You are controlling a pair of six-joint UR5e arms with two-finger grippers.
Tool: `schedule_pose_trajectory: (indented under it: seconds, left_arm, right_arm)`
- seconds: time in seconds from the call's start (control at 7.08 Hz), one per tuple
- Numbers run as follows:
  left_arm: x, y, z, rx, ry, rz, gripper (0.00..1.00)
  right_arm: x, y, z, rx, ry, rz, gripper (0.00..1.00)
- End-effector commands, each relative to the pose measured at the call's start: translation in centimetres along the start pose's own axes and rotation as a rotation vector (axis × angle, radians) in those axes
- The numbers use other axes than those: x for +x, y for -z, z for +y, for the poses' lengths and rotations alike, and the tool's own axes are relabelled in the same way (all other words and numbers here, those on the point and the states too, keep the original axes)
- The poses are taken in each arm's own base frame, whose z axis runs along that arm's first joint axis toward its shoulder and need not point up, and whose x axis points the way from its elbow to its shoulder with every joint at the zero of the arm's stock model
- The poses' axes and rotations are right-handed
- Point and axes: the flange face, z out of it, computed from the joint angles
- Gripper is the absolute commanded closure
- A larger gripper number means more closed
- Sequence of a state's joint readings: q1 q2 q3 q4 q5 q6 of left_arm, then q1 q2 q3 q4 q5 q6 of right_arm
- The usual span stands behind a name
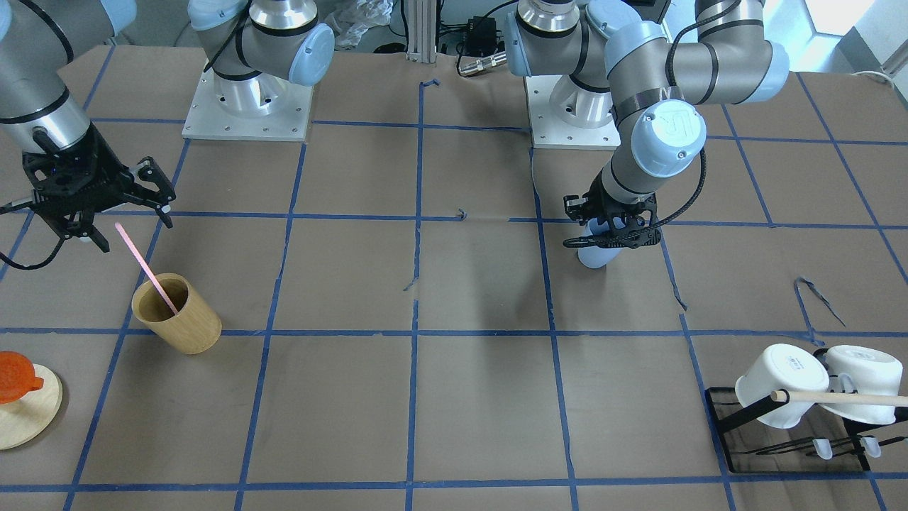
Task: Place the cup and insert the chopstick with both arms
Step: 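Grasp the blue cup rim with left gripper while right grasps the chopstick, then carry the blue cup farther away with left gripper while right lifts chopstick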
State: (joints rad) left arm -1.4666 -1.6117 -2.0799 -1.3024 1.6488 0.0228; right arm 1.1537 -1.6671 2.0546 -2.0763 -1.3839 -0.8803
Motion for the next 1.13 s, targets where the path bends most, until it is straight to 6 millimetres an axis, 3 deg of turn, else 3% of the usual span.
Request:
schedule_pose_trajectory:
  seconds: [0.0,0.14,0.28,0.42,0.56,0.71,0.99]
  left_arm:
    - [0.0,0.2,-0.2,0.019,0.004,0.001,1.00]
    - [0.0,0.7,-0.8,0.069,0.022,0.005,1.00]
    - [1.4,2.9,-1.7,0.139,0.040,0.048,1.00]
    - [4.2,5.4,-2.5,0.177,0.089,0.107,1.00]
    - [7.7,6.6,-3.7,0.185,0.169,0.153,1.00]
    - [10.7,8.5,-5.5,0.201,0.217,0.186,1.00]
    - [17.5,10.3,-10.1,0.210,0.270,0.242,1.00]
  right_arm:
    - [1.7,-1.2,2.2,0.079,-0.049,-0.081,0.09]
    - [1.5,-1.0,2.2,0.088,-0.046,-0.082,0.09]
    - [1.6,-1.0,2.2,0.099,-0.044,-0.084,0.21]
    - [1.9,-0.7,1.9,0.138,-0.010,-0.053,0.27]
    - [1.9,-0.6,1.9,0.143,-0.011,-0.056,0.35]
    - [1.8,-0.8,2.0,0.139,-0.012,-0.059,0.42]
    - [1.9,-0.8,2.0,0.138,-0.015,-0.058,0.58]
